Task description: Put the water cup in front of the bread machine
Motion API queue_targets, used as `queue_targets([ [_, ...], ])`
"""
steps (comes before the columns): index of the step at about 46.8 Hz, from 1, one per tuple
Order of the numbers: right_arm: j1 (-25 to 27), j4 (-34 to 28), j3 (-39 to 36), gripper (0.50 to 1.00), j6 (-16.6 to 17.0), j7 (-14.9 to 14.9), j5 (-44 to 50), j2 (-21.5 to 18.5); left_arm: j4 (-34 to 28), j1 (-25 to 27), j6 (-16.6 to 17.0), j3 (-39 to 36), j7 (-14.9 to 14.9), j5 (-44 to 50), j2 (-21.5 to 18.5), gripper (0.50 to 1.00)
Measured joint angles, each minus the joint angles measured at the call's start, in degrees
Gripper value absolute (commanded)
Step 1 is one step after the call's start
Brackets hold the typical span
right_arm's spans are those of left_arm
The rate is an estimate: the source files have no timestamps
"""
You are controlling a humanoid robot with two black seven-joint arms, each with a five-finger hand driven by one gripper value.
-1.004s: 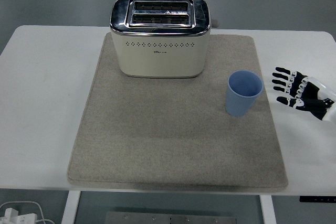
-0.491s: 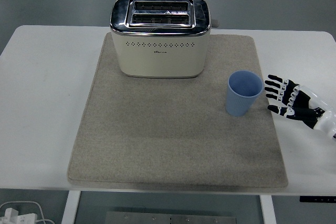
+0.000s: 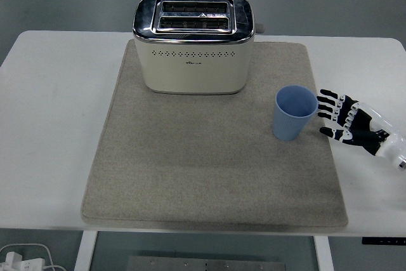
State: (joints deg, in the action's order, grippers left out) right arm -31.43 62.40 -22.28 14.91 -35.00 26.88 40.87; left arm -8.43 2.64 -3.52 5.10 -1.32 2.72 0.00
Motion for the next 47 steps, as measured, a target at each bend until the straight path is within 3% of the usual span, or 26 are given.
queue_targets([
  [29, -1.08, 1.91, 0.13, 0.928, -3.43, 0.00, -0.04, -3.33, -0.10, 0.00, -0.06, 0.00, 0.01, 0.00, 0.00, 1.000],
  [47, -0.71, 4.07, 0.55, 0.928, -3.89, 0.00, 0.25, -4.14, 0.00, 0.00, 0.00, 0.00, 0.00, 0.00, 0.00, 1.000],
])
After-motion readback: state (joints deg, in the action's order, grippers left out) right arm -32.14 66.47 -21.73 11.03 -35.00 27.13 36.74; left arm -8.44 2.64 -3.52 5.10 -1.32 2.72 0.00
